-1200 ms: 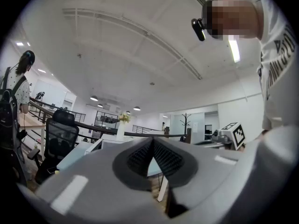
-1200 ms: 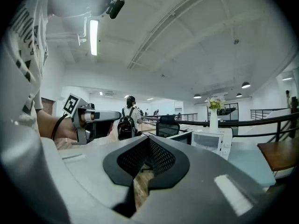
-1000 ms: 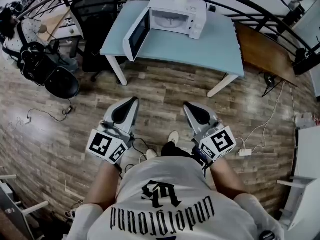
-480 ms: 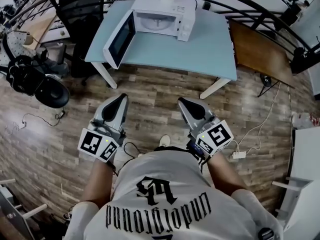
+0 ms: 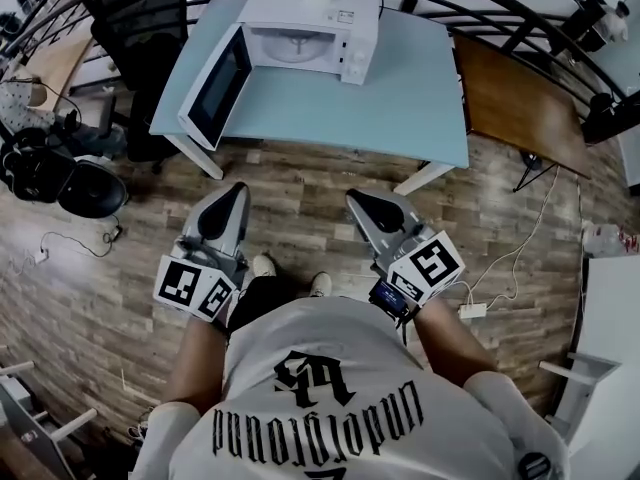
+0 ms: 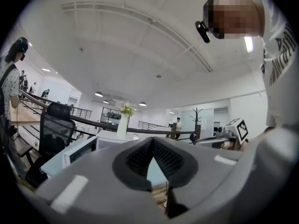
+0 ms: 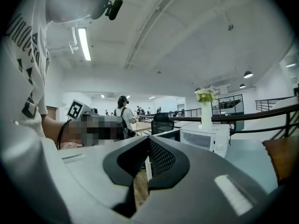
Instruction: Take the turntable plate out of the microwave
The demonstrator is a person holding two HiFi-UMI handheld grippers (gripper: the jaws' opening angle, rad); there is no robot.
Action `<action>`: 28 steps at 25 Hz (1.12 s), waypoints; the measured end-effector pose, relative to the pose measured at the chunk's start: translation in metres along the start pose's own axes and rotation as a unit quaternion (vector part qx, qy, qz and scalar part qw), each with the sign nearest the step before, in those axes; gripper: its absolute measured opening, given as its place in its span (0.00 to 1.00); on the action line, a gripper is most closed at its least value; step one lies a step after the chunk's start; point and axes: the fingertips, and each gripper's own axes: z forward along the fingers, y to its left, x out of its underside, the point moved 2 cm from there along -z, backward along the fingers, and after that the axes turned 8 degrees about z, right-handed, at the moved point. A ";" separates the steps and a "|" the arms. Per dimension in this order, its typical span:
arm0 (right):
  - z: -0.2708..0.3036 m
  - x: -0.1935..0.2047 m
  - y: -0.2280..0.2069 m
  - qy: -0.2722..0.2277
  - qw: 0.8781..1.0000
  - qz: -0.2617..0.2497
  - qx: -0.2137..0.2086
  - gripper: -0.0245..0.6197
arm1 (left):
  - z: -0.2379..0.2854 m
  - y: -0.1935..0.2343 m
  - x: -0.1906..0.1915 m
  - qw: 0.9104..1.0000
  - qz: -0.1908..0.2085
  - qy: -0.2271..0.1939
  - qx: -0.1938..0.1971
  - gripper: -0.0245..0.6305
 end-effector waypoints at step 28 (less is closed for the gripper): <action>0.204 -0.027 -0.024 -0.003 0.997 0.003 0.079 0.04 | 0.083 0.185 -0.003 0.990 -0.006 -0.027 0.139 0.11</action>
